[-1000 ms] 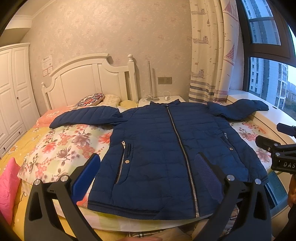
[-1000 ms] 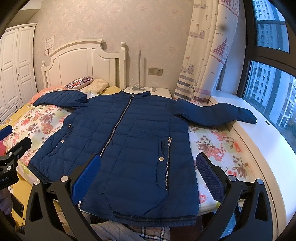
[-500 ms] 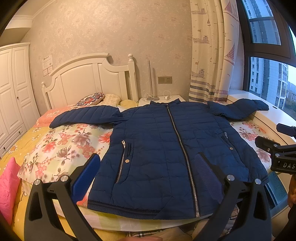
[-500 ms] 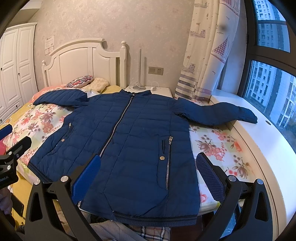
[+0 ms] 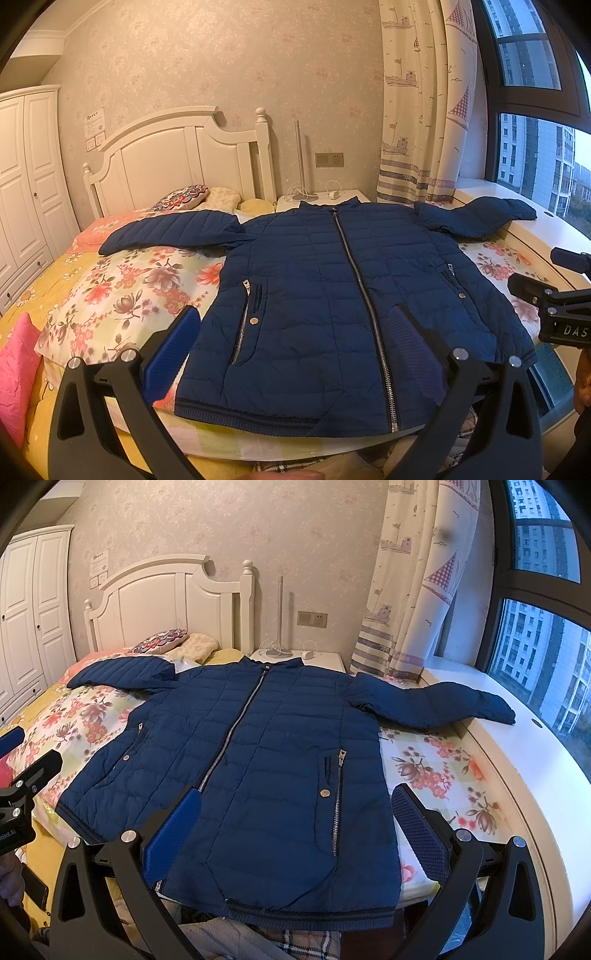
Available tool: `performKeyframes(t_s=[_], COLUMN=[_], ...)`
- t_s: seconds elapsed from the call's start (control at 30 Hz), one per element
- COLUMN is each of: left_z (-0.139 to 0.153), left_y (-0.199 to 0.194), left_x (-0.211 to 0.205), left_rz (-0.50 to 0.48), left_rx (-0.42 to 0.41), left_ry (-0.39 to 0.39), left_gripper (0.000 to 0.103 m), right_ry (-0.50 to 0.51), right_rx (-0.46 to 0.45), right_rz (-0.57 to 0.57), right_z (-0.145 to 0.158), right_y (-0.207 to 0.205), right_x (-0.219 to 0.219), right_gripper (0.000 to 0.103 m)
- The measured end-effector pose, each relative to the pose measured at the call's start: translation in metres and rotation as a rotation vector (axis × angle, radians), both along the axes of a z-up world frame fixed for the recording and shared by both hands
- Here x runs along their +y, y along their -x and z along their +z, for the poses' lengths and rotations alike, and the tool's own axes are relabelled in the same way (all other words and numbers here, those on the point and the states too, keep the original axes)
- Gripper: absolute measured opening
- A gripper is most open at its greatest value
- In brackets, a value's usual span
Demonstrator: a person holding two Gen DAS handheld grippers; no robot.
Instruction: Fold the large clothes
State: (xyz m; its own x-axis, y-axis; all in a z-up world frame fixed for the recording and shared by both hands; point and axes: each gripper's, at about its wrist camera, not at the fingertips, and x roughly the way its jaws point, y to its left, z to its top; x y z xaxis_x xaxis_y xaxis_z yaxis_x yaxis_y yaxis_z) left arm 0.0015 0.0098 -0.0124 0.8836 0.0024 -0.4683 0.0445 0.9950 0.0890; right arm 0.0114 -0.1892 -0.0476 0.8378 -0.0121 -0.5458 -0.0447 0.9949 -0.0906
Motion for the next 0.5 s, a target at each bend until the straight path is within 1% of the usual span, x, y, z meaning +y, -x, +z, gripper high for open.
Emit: performKeyframes(t_s=[0.13,0.33,0.43,0.5], left_z=[0.000,-0.010,-0.018,-0.024], left_y=[0.000,-0.006,-0.017,-0.034], left_x=[0.000,0.007,0.008,0.010], left_rz=[0.000,0.000,-0.005,-0.029], left_rx=[0.001,0.024,0.053,0.080], left_ry=[0.000,-0.003,-0.001,0.025], left_gripper=[0.101,0.101,0.101,0.101], right_ry=[-0.001,-0.023,-0.039,-0.047], right_rx=[0.002,0.028,0.048,0.056], right_rz=[0.000,-0.002,-0.005,-0.002], right_z=[0.000,-0.010,-0.019,-0.028], right_y=[0.000,-0.008,-0.018,-0.028], right_x=[0.000,-0.004,-0.010,-0.017], right_gripper=[0.099,0.099,0.099,0.099])
